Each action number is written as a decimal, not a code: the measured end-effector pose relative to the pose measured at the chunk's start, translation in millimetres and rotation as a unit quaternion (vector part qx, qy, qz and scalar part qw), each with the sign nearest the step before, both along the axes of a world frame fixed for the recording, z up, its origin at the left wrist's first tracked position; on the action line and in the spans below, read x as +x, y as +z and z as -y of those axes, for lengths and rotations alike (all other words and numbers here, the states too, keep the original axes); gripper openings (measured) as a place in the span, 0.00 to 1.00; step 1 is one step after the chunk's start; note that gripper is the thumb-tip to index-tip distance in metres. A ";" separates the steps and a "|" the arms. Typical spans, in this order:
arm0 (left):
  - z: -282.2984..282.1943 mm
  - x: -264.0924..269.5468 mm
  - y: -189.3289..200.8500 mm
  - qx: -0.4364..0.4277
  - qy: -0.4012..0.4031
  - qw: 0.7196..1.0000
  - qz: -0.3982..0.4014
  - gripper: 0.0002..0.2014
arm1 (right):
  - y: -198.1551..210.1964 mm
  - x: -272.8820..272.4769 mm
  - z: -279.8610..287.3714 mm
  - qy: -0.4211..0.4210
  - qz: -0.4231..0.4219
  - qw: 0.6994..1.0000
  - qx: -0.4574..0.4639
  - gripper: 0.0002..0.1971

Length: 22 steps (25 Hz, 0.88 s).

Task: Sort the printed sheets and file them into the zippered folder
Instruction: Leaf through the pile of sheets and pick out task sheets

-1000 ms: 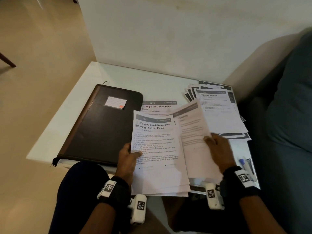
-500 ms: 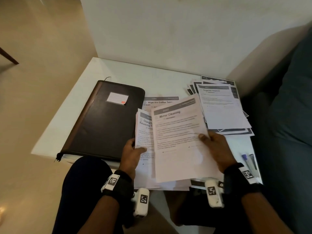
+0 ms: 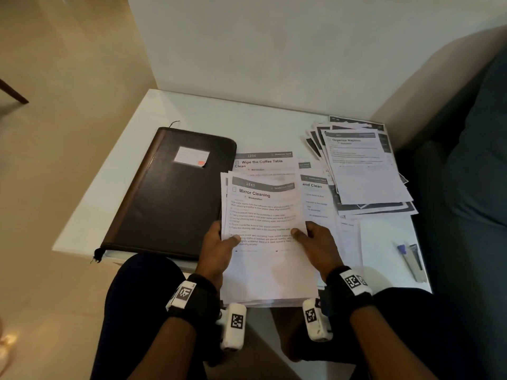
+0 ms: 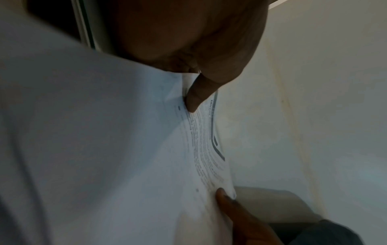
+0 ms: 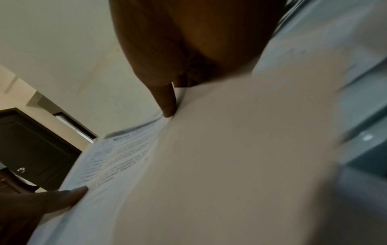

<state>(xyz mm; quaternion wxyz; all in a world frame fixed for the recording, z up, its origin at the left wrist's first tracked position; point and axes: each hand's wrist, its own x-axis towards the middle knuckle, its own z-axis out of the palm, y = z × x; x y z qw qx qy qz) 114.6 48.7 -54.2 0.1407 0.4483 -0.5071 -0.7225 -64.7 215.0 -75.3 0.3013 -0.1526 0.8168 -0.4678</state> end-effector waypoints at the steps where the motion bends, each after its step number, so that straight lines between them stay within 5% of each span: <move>1: 0.6 0.7 7.0 -0.004 -0.005 1.000 -0.017 0.16 | 6.0 -3.9 -2.4 -0.011 -0.011 1.000 -0.002 0.12; 4: 3.9 -0.3 39.0 -0.040 -0.039 0.995 -0.083 0.18 | 37.5 -15.6 -14.0 -0.010 0.033 0.995 -0.089 0.28; 7: 6.8 -12.7 76.2 -0.099 -0.073 0.980 -0.157 0.20 | 88.4 -23.7 -20.3 0.022 0.140 0.969 -0.202 0.25; 12: 14.4 -51.8 97.3 -0.224 -0.115 0.944 -0.211 0.21 | 142.9 -38.3 -8.5 -0.029 0.030 0.951 -0.306 0.22; 15: 15.5 -73.7 81.1 -0.228 -0.096 0.954 -0.169 0.25 | 137.1 -46.4 -4.6 -0.032 -0.037 0.961 -0.272 0.24; 22: 11.1 -92.9 47.8 -0.207 -0.081 0.970 -0.102 0.30 | 88.8 -37.5 -9.6 -0.083 -0.018 0.972 -0.217 0.25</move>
